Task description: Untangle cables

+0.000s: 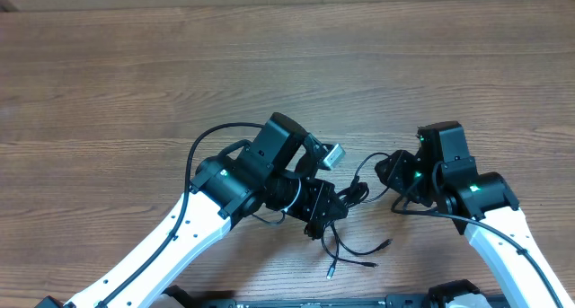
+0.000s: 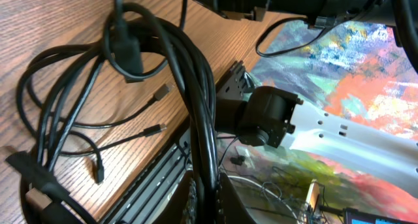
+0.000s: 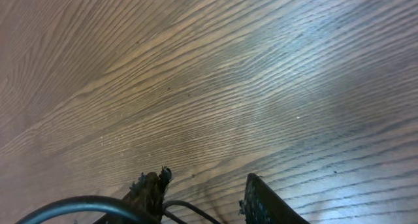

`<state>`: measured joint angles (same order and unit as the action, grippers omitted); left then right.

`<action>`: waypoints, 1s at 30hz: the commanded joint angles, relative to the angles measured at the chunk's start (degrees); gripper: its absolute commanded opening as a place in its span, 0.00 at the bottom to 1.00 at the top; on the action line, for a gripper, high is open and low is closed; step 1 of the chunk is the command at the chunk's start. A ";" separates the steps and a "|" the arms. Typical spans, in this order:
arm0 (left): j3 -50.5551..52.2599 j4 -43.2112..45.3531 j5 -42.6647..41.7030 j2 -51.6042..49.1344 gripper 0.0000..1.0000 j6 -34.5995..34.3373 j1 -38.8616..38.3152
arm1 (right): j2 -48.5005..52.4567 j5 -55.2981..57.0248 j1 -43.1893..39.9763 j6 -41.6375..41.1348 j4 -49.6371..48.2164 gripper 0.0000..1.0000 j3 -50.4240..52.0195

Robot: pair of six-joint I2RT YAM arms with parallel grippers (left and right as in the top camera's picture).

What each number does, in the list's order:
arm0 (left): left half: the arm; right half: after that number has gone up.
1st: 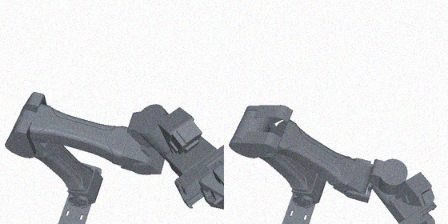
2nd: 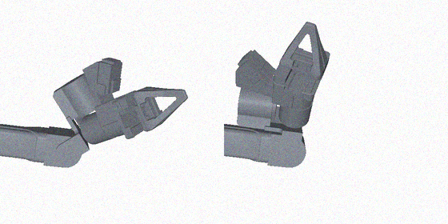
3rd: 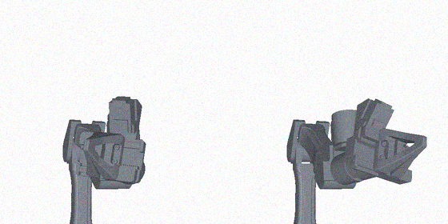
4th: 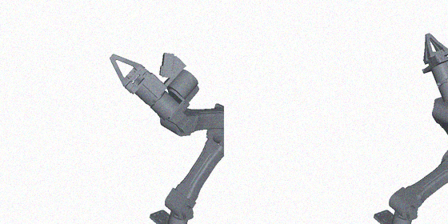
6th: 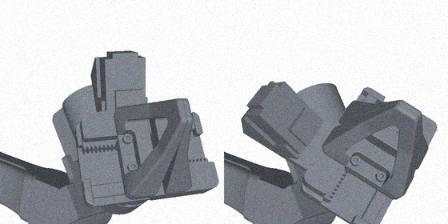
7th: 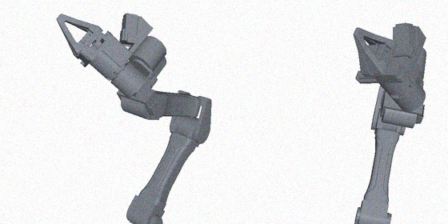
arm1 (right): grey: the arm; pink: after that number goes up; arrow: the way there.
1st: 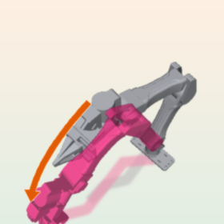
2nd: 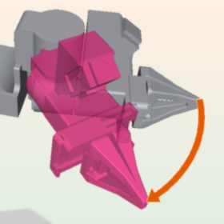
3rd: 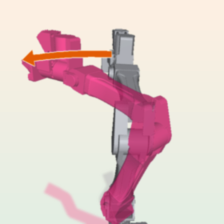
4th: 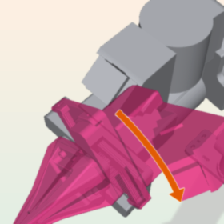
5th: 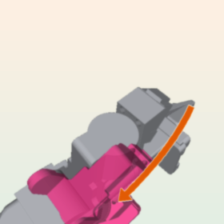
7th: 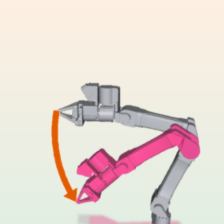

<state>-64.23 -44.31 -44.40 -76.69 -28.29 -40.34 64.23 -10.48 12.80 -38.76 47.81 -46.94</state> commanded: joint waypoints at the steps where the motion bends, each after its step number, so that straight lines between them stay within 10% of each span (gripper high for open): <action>1: -0.81 -0.44 -1.66 0.31 0.04 0.83 0.74 | -0.44 2.93 -1.97 -0.70 0.09 0.39 -1.03; 14: -0.81 0.44 -0.22 0.31 0.04 -0.70 0.35 | -0.44 0.15 -1.95 -0.68 -1.55 0.39 -1.03; 22: -0.79 9.86 -3.69 0.31 0.04 -6.80 -2.45 | -0.44 -5.70 -1.88 -0.66 -4.48 0.09 -1.03; 30: -0.79 12.02 1.46 0.28 0.04 -9.90 -2.51 | -0.44 -5.73 -1.88 -0.66 -4.44 0.04 -1.03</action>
<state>-64.20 -31.73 -44.58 -76.69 -36.60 -42.39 64.23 -16.14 10.98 -39.18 43.59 -46.94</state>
